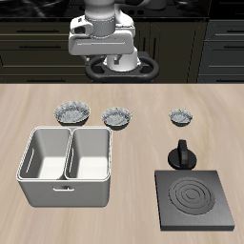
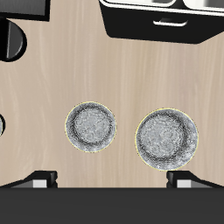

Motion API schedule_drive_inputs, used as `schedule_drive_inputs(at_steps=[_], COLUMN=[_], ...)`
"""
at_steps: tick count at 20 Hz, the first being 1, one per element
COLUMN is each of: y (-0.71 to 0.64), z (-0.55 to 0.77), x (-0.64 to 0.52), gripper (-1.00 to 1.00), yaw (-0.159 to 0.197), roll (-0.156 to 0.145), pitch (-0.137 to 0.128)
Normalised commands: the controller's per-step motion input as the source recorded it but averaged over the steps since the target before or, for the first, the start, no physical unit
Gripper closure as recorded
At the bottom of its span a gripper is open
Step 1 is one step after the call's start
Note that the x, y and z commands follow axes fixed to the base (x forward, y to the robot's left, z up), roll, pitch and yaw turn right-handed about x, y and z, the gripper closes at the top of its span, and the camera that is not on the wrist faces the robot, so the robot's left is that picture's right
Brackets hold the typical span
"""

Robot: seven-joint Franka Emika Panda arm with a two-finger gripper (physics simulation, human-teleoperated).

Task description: Place the largest bowl inside the left compartment of the bowl drainer

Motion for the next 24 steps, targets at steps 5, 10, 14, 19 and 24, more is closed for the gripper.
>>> schedule_drive_inputs(at_steps=[5, 10, 14, 19, 24], y=[-0.61, -0.37, -0.35, -0.41, -0.18], z=[-0.04, 0.03, 0.01, 0.02, 0.02], x=[0.02, -0.08, -0.13, -0.13, -0.07], gripper=[-1.00, -1.00, -1.00, -1.00, -1.00], yaw=[-0.011, -0.013, -0.032, -0.020, 0.011], roll=[-0.060, -0.021, 0.000, 0.000, 0.012], pitch=[0.002, -0.030, -0.027, -0.037, -0.030])
